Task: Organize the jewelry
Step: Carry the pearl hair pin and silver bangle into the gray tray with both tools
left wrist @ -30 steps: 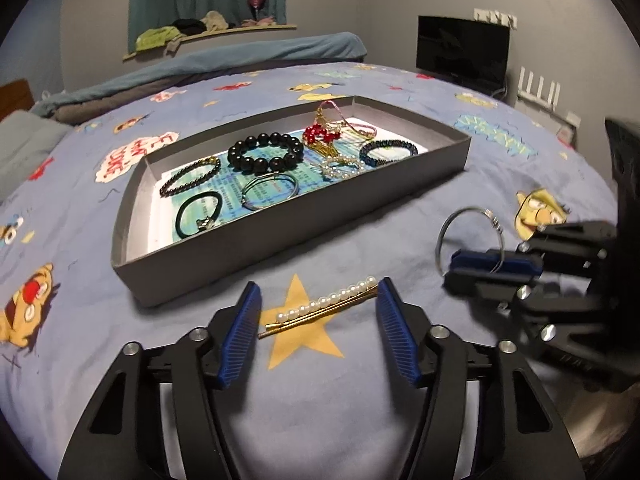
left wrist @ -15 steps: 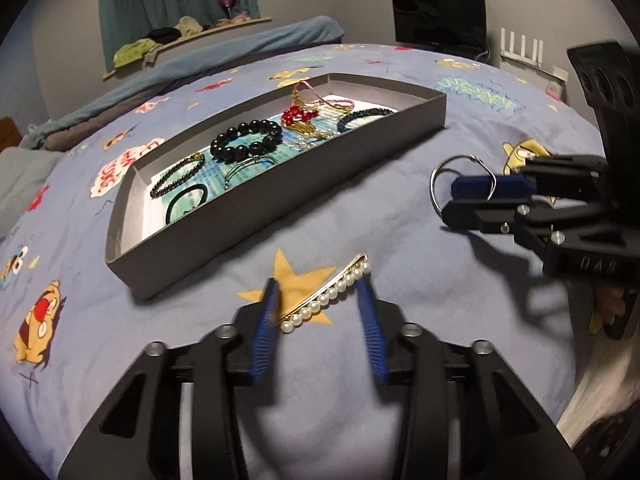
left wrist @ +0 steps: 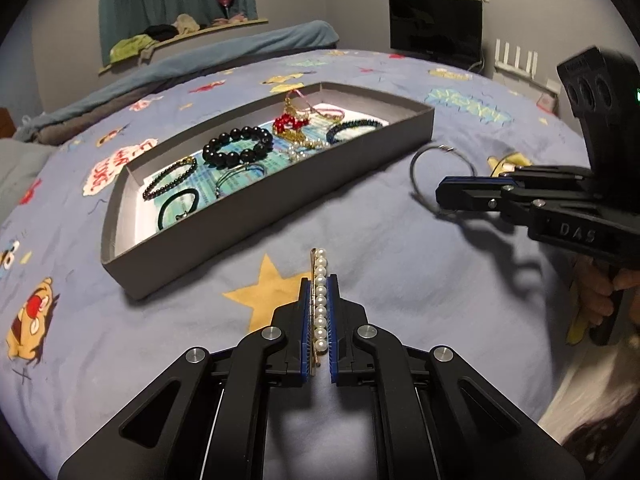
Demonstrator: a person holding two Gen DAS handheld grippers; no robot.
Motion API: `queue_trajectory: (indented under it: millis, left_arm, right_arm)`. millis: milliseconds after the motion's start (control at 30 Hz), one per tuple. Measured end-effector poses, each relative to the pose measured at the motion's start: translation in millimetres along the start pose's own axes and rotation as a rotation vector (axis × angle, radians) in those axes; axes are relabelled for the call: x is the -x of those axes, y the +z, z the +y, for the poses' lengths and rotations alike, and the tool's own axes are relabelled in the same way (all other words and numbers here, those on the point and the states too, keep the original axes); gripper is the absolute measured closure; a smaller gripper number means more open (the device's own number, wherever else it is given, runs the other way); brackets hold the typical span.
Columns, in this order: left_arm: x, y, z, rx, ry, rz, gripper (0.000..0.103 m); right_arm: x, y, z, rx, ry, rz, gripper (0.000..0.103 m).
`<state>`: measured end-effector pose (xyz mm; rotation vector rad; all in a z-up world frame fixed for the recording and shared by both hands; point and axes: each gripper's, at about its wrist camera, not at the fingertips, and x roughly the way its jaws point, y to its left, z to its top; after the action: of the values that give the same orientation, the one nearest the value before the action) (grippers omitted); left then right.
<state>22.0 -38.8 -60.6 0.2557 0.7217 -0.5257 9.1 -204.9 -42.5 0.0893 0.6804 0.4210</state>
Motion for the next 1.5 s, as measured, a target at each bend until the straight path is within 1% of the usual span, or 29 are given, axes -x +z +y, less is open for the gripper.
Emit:
queue_trajectory:
  millis: [200,367,467,567,733,833,933,1000,1100,1200,1300,1367,1500]
  left_arm:
    - [12,6,1,0.026,-0.012,-0.030,0.095]
    - [31,23,11,0.051,0.007,-0.079,0.095]
    - [39,38,24,0.072,0.033,-0.105,0.095]
    - [45,55,44,0.113,0.050,-0.136,0.095]
    - [39,80,67,0.128,0.092,-0.152,0.095]
    - [29,94,80,0.144,0.094,-0.157,0.095]
    - [8,103,93,0.167,0.088,-0.133,0.095]
    - [-9,102,101,0.178,0.098,-0.104,0.095]
    - [-27,97,111,0.210,0.079,-0.063,0.095]
    - [-43,92,116,0.219,0.080,-0.026,0.095]
    - [-52,91,120,0.240,0.062,-0.020,0.095]
    - [-55,91,120,0.236,0.064,-0.024,0.095]
    - [-64,91,118,0.229,0.056,-0.012,0.095]
  right_arm:
    - [9,6,8,0.022,0.008,-0.031,0.099]
    - [15,22,13,0.030,0.002,-0.059,0.099]
    - [18,41,16,0.034,0.002,-0.082,0.099]
    - [18,64,21,0.049,-0.006,-0.118,0.099]
    - [3,102,28,0.077,-0.027,-0.152,0.099]
    - [-13,120,26,0.067,-0.029,-0.157,0.099]
    - [-36,130,17,0.042,-0.033,-0.126,0.099]
    - [-50,131,9,0.022,-0.049,-0.103,0.099]
    - [-70,125,-2,0.006,-0.062,-0.053,0.099]
    - [-85,120,-9,-0.007,-0.077,0.007,0.099]
    - [-97,119,-16,-0.033,-0.065,0.054,0.099]
    - [-105,118,-18,-0.044,-0.064,0.081,0.099]
    - [-114,116,-21,-0.062,-0.071,0.108,0.099]
